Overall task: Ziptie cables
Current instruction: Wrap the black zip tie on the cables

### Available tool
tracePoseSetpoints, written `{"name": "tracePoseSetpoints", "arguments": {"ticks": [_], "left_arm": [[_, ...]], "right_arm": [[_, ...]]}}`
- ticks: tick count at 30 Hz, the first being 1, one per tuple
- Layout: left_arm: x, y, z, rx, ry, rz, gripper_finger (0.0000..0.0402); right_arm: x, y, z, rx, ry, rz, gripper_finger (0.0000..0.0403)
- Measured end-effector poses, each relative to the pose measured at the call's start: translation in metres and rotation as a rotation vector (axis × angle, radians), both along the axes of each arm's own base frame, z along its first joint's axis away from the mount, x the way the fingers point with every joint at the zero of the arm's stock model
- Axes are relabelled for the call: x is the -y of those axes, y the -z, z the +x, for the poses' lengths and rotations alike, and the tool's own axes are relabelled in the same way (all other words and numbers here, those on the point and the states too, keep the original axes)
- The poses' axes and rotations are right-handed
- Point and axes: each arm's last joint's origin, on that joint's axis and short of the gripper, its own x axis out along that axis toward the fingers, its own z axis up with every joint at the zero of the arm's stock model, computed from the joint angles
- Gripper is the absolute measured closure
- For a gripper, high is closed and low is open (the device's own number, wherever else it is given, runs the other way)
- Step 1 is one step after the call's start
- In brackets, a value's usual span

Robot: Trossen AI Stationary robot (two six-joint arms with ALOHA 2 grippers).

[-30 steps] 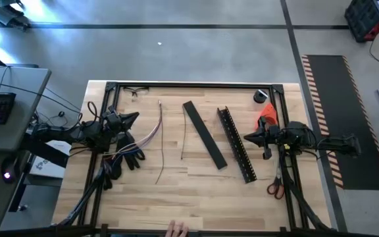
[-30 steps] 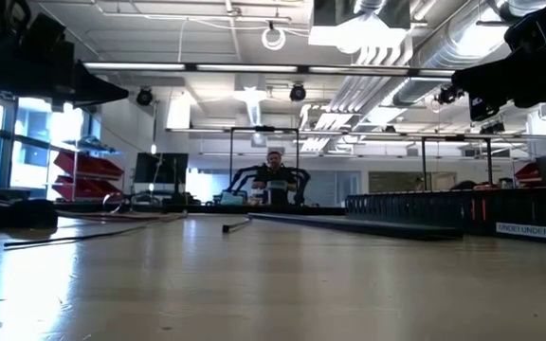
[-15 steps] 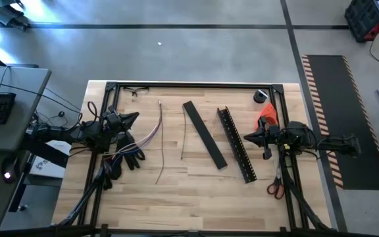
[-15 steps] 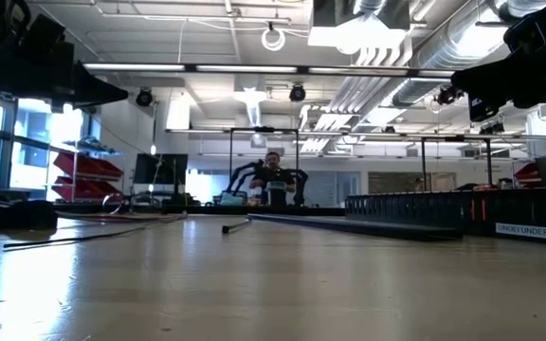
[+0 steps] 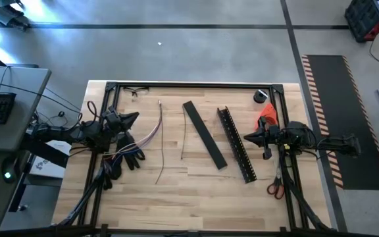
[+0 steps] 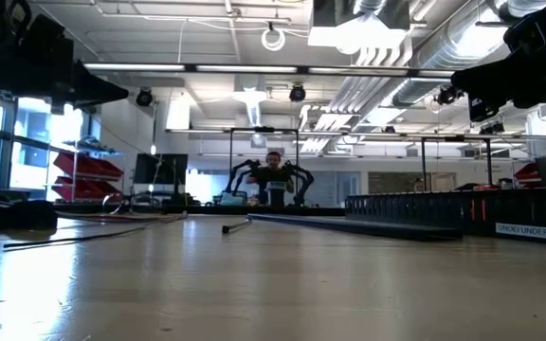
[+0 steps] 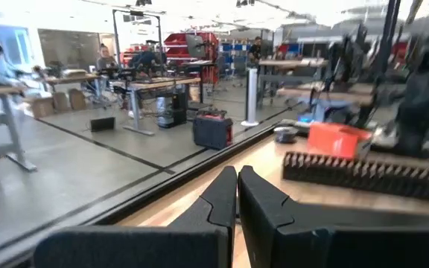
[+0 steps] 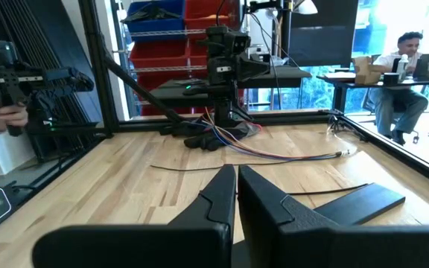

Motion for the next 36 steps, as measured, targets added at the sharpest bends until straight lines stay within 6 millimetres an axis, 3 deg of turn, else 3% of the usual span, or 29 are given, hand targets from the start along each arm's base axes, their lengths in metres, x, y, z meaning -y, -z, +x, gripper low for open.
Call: {"name": "tracePoseSetpoints", "arguments": {"ticks": [7,10,15,18,21,25,28,31,36], "left_arm": [[0.002,-0.021,-0.002,0.274,0.125,-0.066,0.0402],[0.006,-0.024,0.004,0.268,0.253,-0.011,0.0402],[0.007,-0.026,0.027,0.115,0.093,-0.063,0.0401],[0.010,-0.037,0.055,-0.002,0.013,-0.077,0.0397],[0.018,-0.050,0.095,-0.137,-0.017,-0.053,0.0383],[0.033,-0.061,0.152,-0.345,-0.002,-0.007,0.0349],[0.043,-0.066,0.187,-0.403,0.041,-0.090,0.0314],[0.057,-0.063,0.213,-0.504,0.187,-0.218,0.0274],[0.103,-0.038,0.240,-0.755,0.338,-0.323,0.0228]], "right_arm": [[0.000,0.000,0.000,0.000,0.000,0.000,0.0402],[0.000,0.000,0.000,0.001,0.002,0.000,0.0402],[0.002,0.000,0.000,0.003,0.075,0.000,0.0402],[0.002,0.000,0.000,0.003,0.077,0.000,0.0402],[0.002,0.000,0.000,0.003,0.077,0.000,0.0402],[0.002,0.000,0.000,0.002,0.077,0.000,0.0402],[0.002,0.001,0.000,-0.006,0.077,0.000,0.0402],[0.002,0.001,0.000,-0.011,0.077,0.005,0.0402],[0.002,0.001,0.000,-0.012,0.077,0.006,0.0402]]}}
